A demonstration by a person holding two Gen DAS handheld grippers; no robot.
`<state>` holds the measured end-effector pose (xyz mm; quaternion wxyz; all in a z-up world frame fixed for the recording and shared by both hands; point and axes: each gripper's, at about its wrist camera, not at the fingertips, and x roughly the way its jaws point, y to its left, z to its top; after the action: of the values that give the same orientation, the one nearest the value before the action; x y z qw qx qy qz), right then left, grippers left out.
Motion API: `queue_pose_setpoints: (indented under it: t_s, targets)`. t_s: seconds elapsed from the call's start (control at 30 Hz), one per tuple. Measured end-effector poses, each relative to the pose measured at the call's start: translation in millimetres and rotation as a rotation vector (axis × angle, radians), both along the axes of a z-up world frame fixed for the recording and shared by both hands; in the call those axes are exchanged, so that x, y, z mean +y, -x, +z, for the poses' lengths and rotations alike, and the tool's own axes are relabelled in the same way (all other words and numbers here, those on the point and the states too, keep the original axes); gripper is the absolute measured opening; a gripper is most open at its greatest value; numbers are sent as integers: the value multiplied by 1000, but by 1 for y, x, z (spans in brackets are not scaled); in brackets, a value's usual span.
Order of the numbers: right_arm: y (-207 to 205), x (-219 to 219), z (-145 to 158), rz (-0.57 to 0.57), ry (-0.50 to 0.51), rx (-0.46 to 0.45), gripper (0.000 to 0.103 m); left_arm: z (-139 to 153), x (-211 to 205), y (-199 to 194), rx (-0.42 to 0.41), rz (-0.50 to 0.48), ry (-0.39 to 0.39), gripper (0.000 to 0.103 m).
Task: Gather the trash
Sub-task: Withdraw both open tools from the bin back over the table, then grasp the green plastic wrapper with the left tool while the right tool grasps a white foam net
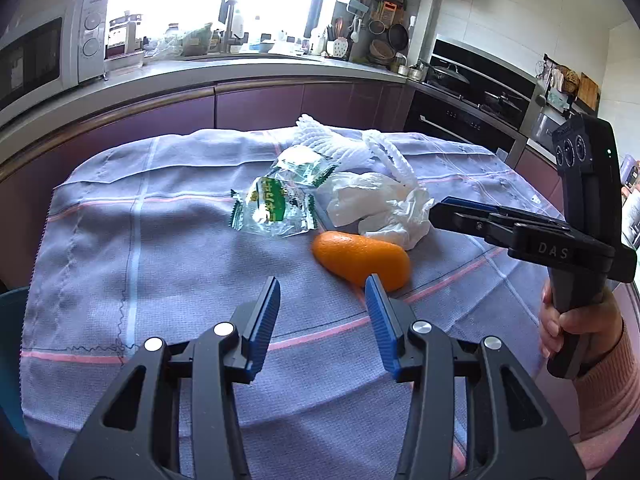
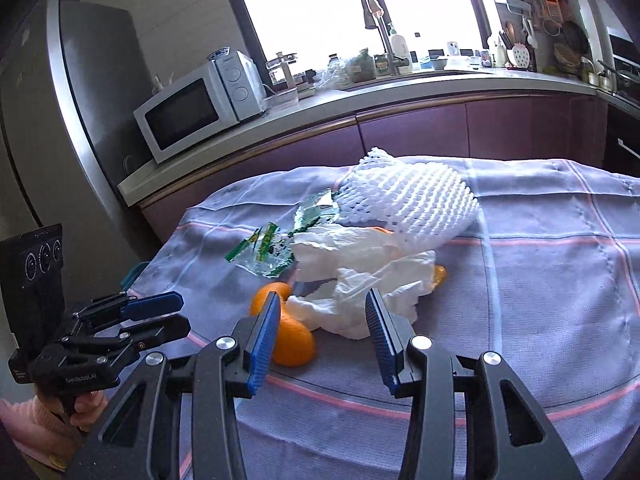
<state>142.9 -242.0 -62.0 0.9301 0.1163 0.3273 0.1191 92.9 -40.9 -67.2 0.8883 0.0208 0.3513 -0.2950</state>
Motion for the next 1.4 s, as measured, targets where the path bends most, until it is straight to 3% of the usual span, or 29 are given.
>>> queue_pose_setpoints:
  t_s: [0.2, 0.6, 0.93, 1.03, 1.17, 1.23, 1.4]
  targets:
    - [-14, -20, 3, -56, 25, -18, 42, 2, -11, -9, -12, 15, -27, 44]
    - [-58, -26, 9, -78, 125, -32, 42, 3, 8, -73, 29, 180, -50, 44]
    - [-72, -26, -2, -78, 153, 2, 41, -16, -7, -109, 133, 151, -66, 42]
    - [-72, -30, -3, -80, 144, 6, 32, -23, -10, -113, 163, 148, -58, 31]
    - [-71, -32, -3, -78, 143, 3, 24, -24, -10, -113, 168, 151, -44, 23]
    - [-70, -33, -3, -74, 141, 7, 13, -23, -9, -112, 166, 153, -40, 19]
    - [-63, -37, 0, -90, 143, -11, 8, -18, -5, -106, 155, 156, -19, 12]
